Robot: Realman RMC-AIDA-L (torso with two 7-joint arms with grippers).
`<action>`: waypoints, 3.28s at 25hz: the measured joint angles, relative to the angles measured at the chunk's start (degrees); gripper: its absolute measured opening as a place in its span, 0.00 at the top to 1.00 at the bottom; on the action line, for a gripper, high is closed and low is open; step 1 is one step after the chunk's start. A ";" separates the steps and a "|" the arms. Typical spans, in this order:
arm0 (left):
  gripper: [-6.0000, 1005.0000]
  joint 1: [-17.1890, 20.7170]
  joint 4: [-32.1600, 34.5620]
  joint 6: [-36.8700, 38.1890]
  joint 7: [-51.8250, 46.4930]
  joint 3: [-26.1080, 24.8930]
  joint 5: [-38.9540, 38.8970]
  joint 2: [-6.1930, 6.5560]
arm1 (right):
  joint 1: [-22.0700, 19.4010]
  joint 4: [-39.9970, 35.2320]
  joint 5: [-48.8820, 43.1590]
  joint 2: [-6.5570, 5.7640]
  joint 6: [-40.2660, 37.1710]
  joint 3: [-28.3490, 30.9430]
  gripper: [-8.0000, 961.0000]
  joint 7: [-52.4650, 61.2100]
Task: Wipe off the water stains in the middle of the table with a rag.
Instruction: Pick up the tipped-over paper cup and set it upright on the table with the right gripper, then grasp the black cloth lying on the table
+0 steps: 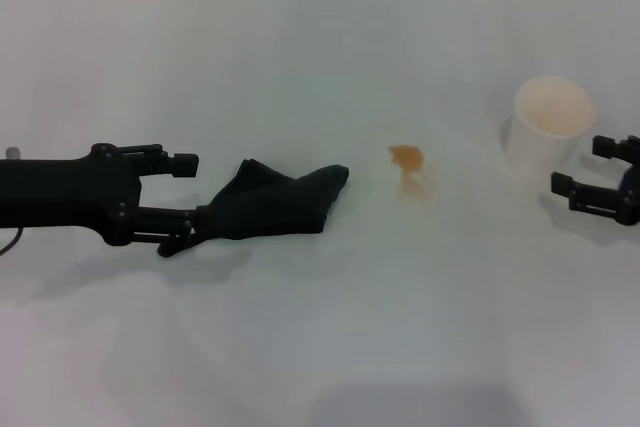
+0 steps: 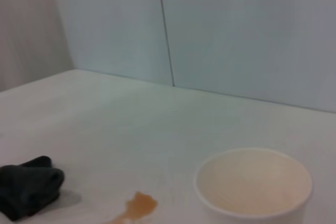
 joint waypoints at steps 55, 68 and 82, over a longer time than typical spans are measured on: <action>0.16 -0.86 0.37 0.26 0.56 -0.56 0.37 0.38 | 1.09 -34.34 -18.76 0.09 -18.28 -7.53 0.09 22.54; 0.16 -4.73 0.61 1.14 -2.98 -0.22 3.51 3.40 | 1.39 -35.01 -18.86 0.11 -17.75 -8.24 0.09 24.63; 0.16 -17.96 1.53 -2.71 -6.62 -0.06 25.34 2.58 | 1.56 -34.66 -17.38 0.18 -13.21 -14.09 0.09 26.34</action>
